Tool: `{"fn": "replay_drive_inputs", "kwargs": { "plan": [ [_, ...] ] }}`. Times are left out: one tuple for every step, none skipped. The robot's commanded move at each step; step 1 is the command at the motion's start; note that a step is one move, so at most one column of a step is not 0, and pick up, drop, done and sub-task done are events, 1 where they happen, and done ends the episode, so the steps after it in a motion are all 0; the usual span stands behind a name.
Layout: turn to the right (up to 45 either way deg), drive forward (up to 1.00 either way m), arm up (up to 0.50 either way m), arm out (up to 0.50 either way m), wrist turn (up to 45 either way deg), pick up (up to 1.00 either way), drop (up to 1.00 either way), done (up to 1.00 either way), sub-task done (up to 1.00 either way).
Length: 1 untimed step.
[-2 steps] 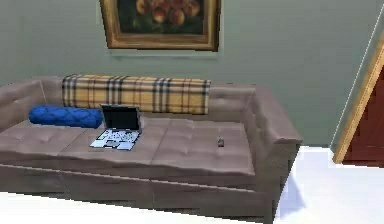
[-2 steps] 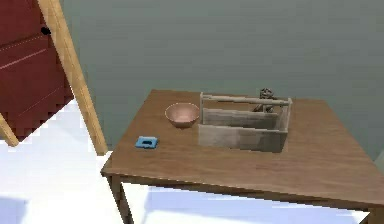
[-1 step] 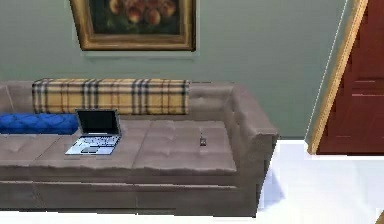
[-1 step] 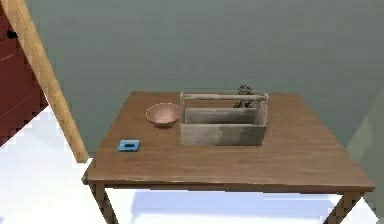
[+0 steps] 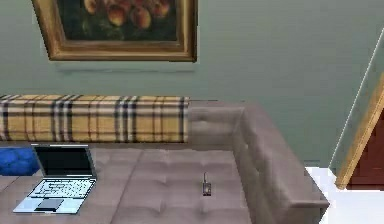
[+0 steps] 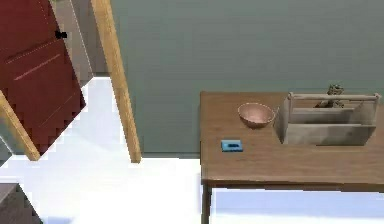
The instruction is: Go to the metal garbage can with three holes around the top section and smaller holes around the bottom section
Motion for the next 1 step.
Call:
{"fn": "replay_drive_inputs", "kwargs": {
  "plan": [
    [45.0, 0.00, 0.00, 0.00, 0.0, 0.00, 0.00, 0.00, 0.00]
  ]
}}
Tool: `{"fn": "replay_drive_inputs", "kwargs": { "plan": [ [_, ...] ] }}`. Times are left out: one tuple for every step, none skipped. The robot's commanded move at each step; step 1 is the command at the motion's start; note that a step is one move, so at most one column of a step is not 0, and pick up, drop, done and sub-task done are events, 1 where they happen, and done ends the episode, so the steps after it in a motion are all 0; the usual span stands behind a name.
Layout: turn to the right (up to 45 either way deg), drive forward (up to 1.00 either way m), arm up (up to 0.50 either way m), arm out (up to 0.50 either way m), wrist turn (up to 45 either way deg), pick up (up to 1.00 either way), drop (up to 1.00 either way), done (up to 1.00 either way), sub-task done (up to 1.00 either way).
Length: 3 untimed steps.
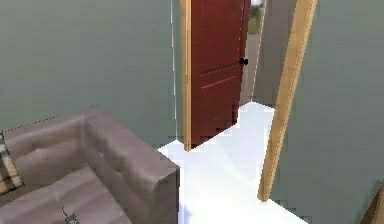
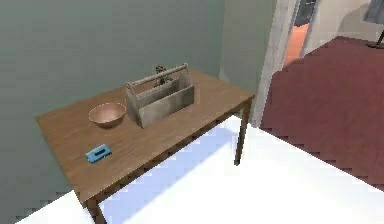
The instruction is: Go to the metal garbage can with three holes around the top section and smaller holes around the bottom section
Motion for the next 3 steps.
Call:
{"fn": "replay_drive_inputs", "kwargs": {
  "plan": [
    [15.0, 0.00, 0.00, 0.00, 0.0, 0.00, 0.00, 0.00, 0.00],
    [0.0, 1.00, 0.00, 0.00, 0.0, 0.00, 0.00, 0.00, 0.00],
    [6.0, 0.00, 0.00, 0.00, 0.0, 0.00, 0.00, 0.00, 0.00]
  ]
}}
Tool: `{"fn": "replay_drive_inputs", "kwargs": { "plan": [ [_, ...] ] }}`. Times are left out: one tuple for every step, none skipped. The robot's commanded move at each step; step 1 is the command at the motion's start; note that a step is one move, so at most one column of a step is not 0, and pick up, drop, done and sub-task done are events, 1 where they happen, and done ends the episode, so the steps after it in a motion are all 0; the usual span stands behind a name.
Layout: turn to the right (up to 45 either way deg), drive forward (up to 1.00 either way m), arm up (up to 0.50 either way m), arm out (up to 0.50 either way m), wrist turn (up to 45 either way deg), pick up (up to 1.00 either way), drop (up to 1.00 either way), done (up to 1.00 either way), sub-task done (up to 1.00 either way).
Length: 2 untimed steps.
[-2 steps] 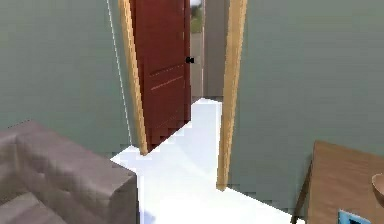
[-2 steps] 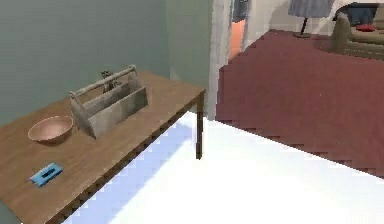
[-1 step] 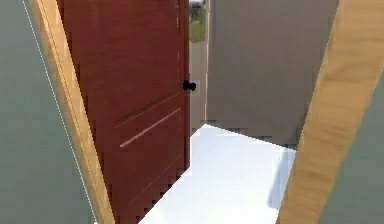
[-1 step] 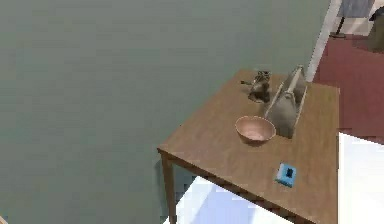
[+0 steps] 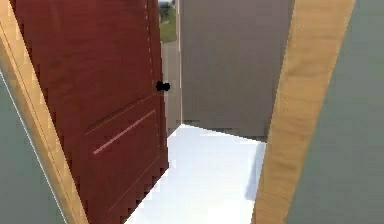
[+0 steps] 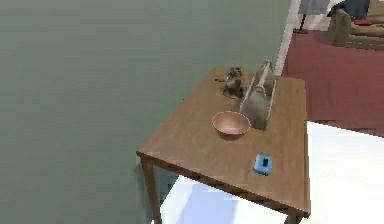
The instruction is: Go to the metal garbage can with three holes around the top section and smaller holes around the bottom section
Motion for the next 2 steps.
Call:
{"fn": "replay_drive_inputs", "kwargs": {
  "plan": [
    [0.0, 0.25, 0.00, 0.00, 0.0, 0.00, 0.00, 0.00, 0.00],
    [3.0, 0.00, 0.00, 0.00, 0.0, 0.00, 0.00, 0.00, 0.00]
  ]
}}
